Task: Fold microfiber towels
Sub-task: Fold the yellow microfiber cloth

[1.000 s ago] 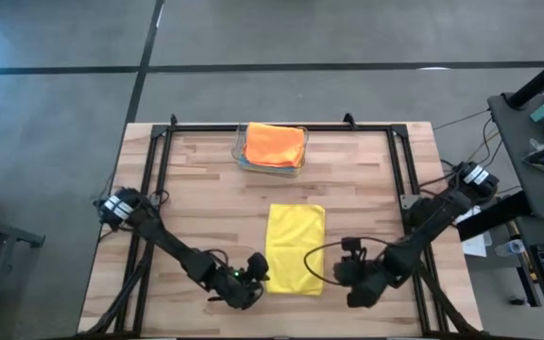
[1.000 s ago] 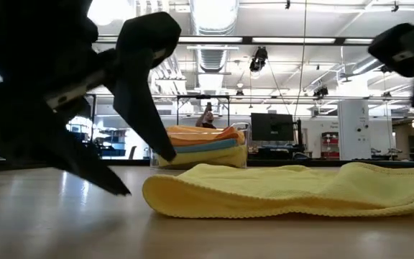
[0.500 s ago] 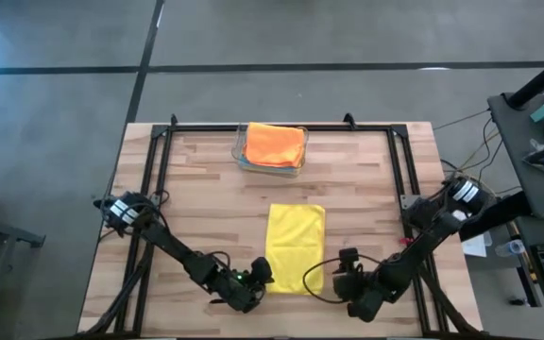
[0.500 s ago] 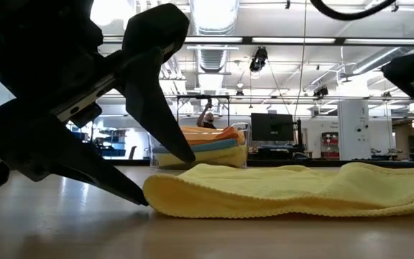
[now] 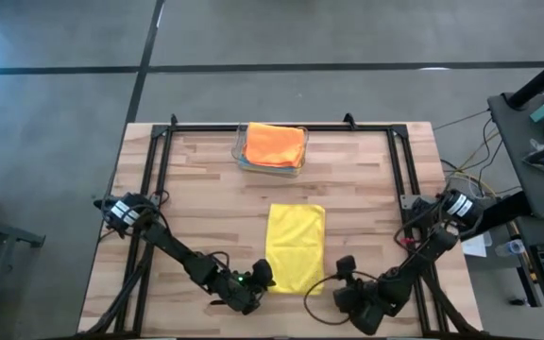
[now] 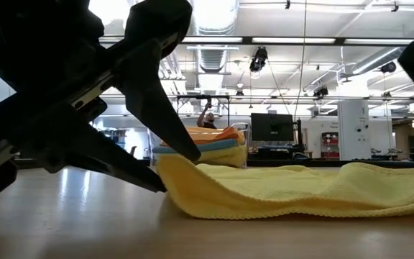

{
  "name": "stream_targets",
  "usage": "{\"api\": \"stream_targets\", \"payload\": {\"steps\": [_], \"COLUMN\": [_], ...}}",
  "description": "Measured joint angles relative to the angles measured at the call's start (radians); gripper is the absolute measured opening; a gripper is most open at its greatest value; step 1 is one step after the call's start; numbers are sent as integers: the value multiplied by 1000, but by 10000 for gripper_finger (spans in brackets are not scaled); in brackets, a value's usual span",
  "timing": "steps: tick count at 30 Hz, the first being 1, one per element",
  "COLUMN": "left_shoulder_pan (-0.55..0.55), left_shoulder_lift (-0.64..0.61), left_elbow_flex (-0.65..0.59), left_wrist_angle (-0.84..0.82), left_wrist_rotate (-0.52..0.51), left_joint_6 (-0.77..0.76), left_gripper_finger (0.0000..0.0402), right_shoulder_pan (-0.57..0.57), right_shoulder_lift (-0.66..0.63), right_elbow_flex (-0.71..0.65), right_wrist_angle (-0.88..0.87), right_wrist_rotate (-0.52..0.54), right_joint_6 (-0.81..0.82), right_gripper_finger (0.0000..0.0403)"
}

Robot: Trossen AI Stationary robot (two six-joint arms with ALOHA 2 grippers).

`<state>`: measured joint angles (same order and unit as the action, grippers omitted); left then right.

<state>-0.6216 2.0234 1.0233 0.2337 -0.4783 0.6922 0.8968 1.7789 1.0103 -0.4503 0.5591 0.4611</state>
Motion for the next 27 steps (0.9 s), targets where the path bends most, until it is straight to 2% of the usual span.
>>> {"api": "stream_targets", "payload": {"steps": [14, 22, 27], "left_shoulder_pan": [5, 45, 68], "left_shoulder_lift": [2, -38, -65], "left_elbow_flex": [-1, -4, -7], "left_wrist_angle": [33, 42, 35], "left_wrist_rotate": [-31, -29, -30], "left_joint_6": [-17, -213, -239], "left_gripper_finger": [5, 1, 0], "right_shoulder_pan": [19, 22, 22], "right_shoulder_lift": [58, 87, 87], "right_elbow_flex": [33, 45, 44], "right_wrist_angle": [-39, -38, -38], "right_wrist_rotate": [190, 251, 259], "right_joint_6": [-87, -126, -131], "right_gripper_finger": [258, 258, 258]}}
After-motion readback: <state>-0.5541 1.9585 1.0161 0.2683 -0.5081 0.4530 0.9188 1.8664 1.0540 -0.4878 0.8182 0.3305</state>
